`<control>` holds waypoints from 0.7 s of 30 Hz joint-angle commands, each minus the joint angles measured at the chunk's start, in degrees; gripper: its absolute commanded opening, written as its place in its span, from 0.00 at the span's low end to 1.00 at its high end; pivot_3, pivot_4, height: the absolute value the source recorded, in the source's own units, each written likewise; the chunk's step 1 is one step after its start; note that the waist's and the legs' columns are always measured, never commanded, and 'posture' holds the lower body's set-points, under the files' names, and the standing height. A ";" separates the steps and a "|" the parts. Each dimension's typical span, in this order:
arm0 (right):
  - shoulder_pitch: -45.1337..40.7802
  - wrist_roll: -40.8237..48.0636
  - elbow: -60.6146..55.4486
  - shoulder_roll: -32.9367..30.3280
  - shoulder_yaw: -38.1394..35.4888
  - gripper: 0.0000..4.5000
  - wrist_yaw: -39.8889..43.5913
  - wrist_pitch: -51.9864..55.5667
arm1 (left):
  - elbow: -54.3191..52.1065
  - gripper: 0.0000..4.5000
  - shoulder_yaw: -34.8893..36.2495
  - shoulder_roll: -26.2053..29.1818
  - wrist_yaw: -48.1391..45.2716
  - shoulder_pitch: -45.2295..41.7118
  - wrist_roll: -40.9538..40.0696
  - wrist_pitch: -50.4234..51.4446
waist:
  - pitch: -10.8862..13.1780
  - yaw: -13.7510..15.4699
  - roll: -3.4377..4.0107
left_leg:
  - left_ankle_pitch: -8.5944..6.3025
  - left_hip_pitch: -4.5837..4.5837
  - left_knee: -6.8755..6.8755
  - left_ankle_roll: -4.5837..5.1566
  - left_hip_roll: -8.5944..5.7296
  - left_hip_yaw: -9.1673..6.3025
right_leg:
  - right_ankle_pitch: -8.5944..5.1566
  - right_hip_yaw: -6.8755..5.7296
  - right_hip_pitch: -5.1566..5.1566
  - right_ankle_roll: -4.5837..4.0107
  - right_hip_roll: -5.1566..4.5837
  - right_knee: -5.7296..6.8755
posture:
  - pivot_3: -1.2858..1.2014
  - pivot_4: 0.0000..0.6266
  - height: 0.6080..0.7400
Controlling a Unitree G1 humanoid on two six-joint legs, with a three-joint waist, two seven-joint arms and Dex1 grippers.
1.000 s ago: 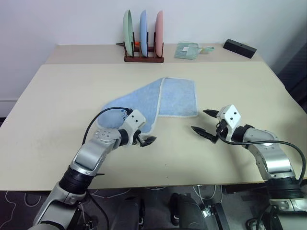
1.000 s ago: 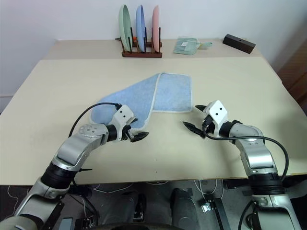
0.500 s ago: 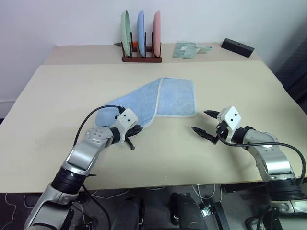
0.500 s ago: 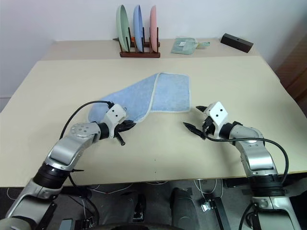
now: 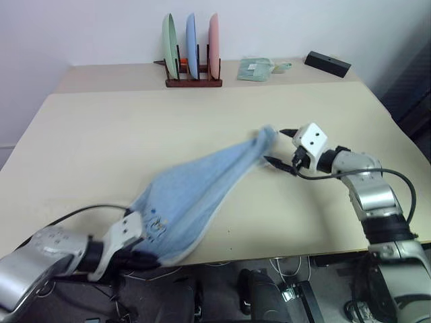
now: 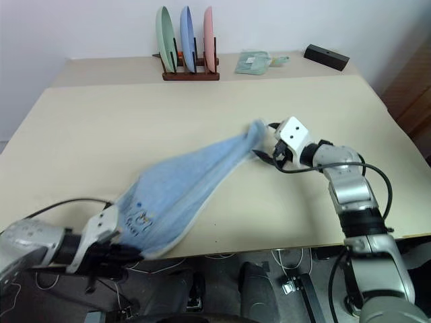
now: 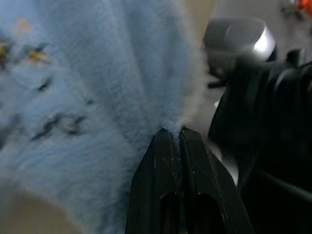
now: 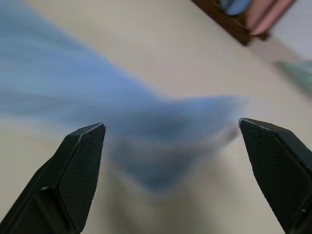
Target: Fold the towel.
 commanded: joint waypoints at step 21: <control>7.15 -5.39 2.32 -13.59 0.60 1.00 11.51 -18.48 | 12.59 0.01 7.73 -12.45 10.90 -8.18 4.47 -10.34 | 0.05 0.66 0.16 | -0.04 0.07 0.04 0.07 0.04 0.00 | 0.03 -0.02 0.08 0.02 -0.01 0.06 | 0.52 0.24 0.98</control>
